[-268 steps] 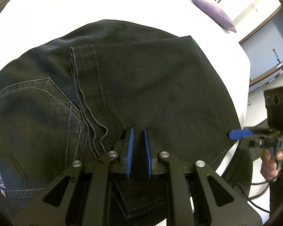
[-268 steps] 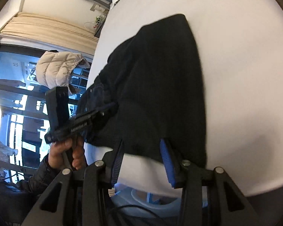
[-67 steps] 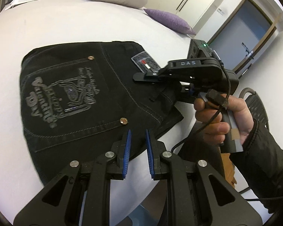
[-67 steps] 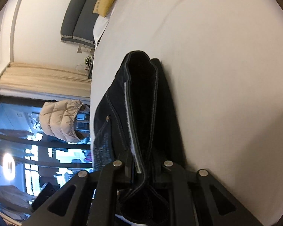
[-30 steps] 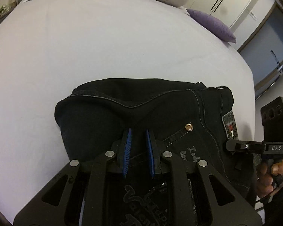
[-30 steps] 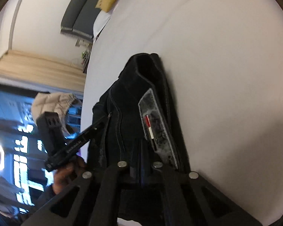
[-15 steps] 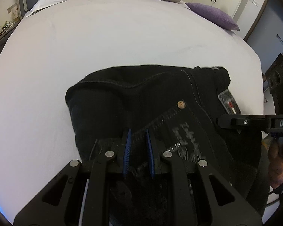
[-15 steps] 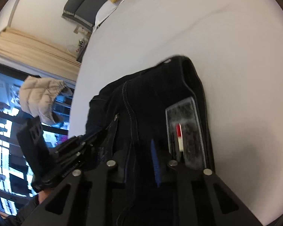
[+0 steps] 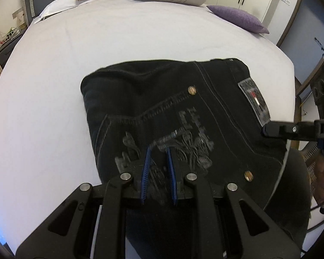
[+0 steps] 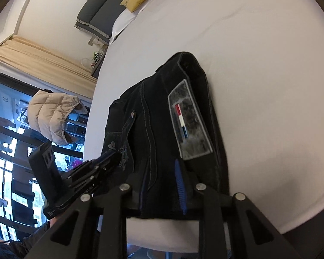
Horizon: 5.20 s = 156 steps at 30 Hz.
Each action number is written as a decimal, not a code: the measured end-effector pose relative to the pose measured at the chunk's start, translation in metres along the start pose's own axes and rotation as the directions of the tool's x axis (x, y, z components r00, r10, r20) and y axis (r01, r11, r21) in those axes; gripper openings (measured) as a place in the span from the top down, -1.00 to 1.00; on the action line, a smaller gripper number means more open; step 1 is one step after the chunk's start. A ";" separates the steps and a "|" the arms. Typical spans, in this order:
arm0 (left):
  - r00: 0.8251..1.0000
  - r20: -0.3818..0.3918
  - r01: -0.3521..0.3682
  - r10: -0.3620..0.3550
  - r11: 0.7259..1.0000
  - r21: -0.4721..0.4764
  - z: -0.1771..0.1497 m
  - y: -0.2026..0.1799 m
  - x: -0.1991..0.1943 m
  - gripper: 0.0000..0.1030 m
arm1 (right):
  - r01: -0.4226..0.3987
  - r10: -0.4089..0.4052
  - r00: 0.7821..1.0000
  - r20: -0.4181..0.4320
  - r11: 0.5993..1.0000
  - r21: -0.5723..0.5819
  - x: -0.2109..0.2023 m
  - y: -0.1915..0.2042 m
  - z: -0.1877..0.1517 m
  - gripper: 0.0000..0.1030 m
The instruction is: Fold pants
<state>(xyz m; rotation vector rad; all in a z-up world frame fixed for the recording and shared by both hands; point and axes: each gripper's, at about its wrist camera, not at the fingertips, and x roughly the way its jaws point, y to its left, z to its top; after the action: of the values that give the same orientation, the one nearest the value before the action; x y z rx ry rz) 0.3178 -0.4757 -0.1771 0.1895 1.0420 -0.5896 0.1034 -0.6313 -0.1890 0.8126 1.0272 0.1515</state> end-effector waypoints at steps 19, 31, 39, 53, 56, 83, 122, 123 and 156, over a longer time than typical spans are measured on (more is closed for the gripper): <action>0.988 0.129 0.084 -0.085 0.996 0.011 -0.059 0.003 -0.044 0.69 | -0.038 0.030 0.982 0.184 0.999 0.039 -0.057 -0.033 0.004 -0.70; 0.984 0.105 0.170 -0.145 0.941 -0.293 -0.049 0.079 -0.031 -0.08 | -0.004 0.002 0.999 0.034 0.998 0.056 -0.008 -0.047 0.047 -0.33; 0.926 0.000 0.342 -0.379 0.835 -0.432 -0.027 0.101 0.019 -0.10 | -0.044 0.047 0.996 -0.076 0.998 0.039 0.021 -0.044 0.067 -0.20; 0.789 -0.004 0.492 -0.614 0.636 -0.594 -0.015 0.139 0.053 0.54 | -0.057 0.055 0.991 -0.123 0.998 -0.012 0.035 -0.025 0.064 0.56; 0.774 0.040 0.523 -0.632 0.602 -0.604 -0.017 0.144 0.047 0.64 | -0.078 0.076 0.993 -0.087 0.997 -0.016 0.026 -0.015 0.064 0.60; 0.896 0.052 0.383 -0.441 0.709 -0.592 0.050 0.292 0.101 0.67 | -0.046 0.035 0.988 -0.148 0.996 -0.071 0.205 0.096 0.179 0.45; 0.718 0.363 -0.422 0.593 0.787 -0.450 -0.113 0.023 -0.349 -1.00 | 0.553 -0.162 0.652 0.740 0.770 -0.318 -0.147 0.331 -0.024 -1.00; 0.733 0.340 -0.432 0.589 0.790 -0.435 -0.115 0.019 -0.348 -1.00 | 0.559 -0.185 0.661 0.727 0.767 -0.314 -0.145 0.331 -0.026 -1.00; 0.890 0.106 -0.379 0.444 0.848 -0.371 -0.068 0.043 -0.134 -1.00 | 0.569 -0.396 0.789 0.470 0.758 -0.318 -0.058 0.277 -0.015 -1.00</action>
<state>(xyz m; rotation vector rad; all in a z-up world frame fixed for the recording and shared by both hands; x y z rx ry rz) 0.2409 -0.3619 -0.1018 0.0468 0.8661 -0.0248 0.1292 -0.4551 0.0316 0.1119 0.7613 -0.2183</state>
